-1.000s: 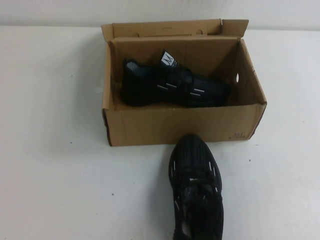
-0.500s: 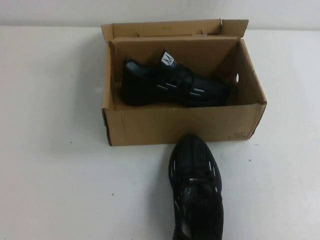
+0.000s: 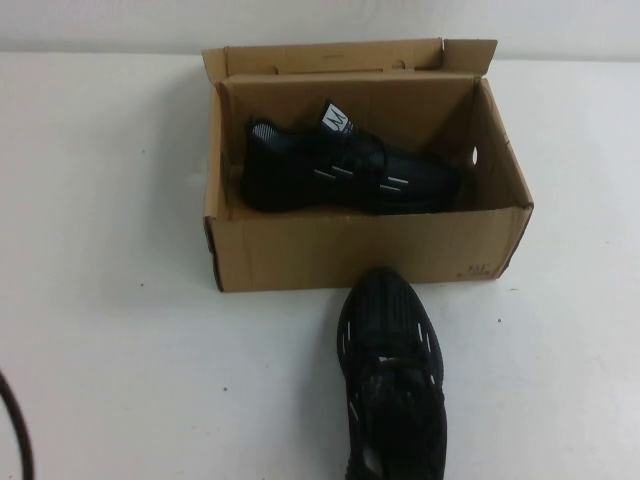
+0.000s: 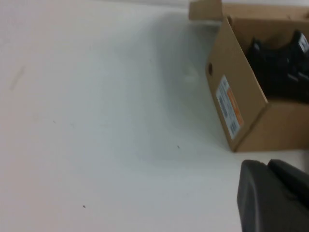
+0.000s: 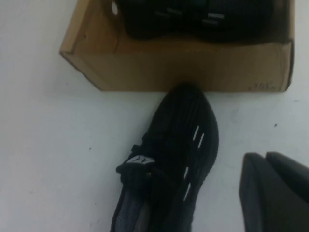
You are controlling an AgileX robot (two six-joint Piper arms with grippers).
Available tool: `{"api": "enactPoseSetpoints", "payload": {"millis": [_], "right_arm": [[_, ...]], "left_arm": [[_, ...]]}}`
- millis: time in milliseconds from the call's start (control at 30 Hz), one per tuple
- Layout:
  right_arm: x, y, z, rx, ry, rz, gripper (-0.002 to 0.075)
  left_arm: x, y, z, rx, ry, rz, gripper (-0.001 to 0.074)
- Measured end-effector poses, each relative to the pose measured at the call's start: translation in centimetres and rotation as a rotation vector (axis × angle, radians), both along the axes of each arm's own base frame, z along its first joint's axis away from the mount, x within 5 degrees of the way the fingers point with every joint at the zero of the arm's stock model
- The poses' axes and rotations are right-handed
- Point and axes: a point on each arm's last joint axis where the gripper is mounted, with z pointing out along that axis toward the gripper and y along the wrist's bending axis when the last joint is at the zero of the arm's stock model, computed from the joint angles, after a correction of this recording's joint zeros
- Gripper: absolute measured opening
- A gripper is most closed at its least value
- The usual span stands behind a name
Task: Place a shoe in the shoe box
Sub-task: Pick up the shoe from the table
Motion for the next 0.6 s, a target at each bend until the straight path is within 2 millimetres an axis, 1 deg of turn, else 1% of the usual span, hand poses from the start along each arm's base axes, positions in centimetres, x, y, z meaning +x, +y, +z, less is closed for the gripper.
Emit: {"api": "enactPoseSetpoints", "payload": {"millis": [67,133,200,367,500,600], "right_arm": [[1.4,0.4,-0.6,0.016,0.065,0.021,-0.0016],[2.1,0.9,-1.1,0.050,0.096,0.060,-0.0016],[2.4,1.4,-1.6,0.091,0.106,0.109,-0.0016],[2.3,2.3,-3.2,0.188,0.139,0.182,-0.0016],[1.9,2.8,-4.7,0.195,0.184,0.219,-0.0016],[1.4,3.5,-5.0,0.187,0.192,0.272,-0.0016]], "left_arm": [[0.7,-0.6,0.0,0.001,0.072,-0.046,-0.0004],[1.4,-1.0,-0.4,-0.001,0.135,-0.075,-0.0004],[2.1,-1.3,-0.9,-0.002,0.203,-0.091,-0.0004],[3.1,-1.6,-1.7,-0.001,0.290,-0.098,-0.0004],[3.3,-1.7,-1.8,-0.002,0.295,-0.099,-0.0004],[3.3,-1.7,-1.8,-0.005,0.291,-0.101,-0.0004]]}}
